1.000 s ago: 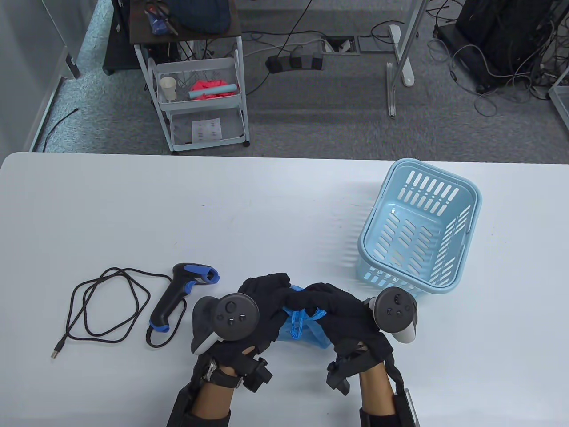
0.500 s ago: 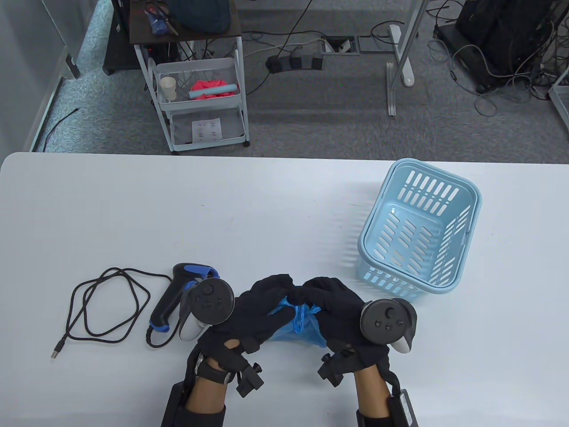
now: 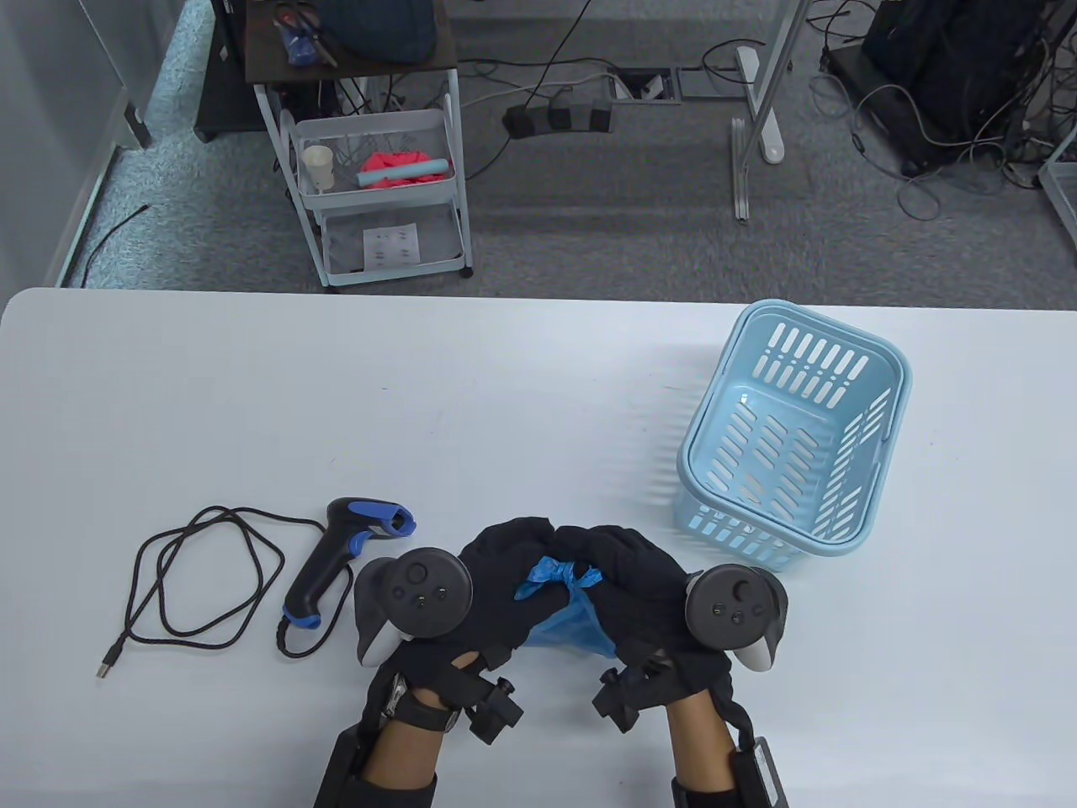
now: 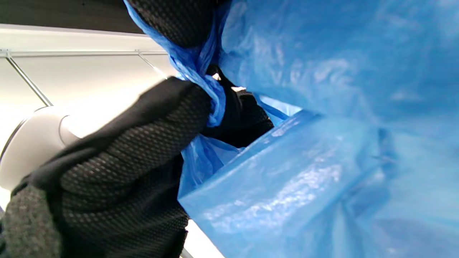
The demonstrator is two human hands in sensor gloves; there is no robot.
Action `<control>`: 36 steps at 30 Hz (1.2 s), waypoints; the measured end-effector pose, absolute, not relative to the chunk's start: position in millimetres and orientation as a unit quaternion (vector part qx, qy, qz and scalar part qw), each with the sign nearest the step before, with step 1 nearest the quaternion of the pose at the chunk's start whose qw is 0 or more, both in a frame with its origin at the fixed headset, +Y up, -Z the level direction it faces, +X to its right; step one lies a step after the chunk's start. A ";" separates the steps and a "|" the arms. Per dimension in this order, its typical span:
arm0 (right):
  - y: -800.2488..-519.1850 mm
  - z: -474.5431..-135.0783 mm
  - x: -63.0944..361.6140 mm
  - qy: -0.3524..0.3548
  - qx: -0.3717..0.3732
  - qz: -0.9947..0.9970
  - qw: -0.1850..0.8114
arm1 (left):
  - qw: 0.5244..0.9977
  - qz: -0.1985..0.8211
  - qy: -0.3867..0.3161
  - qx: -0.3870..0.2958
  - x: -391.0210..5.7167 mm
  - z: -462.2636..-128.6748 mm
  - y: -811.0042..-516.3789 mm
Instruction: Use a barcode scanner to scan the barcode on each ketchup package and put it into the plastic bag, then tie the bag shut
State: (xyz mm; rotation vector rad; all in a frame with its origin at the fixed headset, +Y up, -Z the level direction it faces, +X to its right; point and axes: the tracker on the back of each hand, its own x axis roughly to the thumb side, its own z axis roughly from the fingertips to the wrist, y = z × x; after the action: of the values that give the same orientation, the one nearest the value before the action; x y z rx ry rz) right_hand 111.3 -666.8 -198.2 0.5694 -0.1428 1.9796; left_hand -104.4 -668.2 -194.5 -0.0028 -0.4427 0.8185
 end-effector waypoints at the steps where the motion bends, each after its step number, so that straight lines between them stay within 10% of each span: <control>1: -666.7 -198.2 111.4 -0.059 0.236 0.822 0.514 | 0.900 0.382 -0.210 0.009 -103.6 -193.3 -667.0; 20: -665.9 -197.9 110.2 -0.045 0.278 0.824 0.492 | 0.958 0.214 -0.148 0.122 -93.3 -186.3 -663.6; 36: -666.2 -198.9 110.4 -0.035 0.292 0.836 0.463 | 0.906 0.386 -0.172 0.018 -103.7 -197.6 -670.6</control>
State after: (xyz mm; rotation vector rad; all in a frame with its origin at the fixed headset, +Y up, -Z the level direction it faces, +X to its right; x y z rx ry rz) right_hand 110.4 -666.2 -198.9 0.7173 -0.0852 2.0554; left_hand -103.7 -670.6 -197.6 0.0376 -0.3557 0.7978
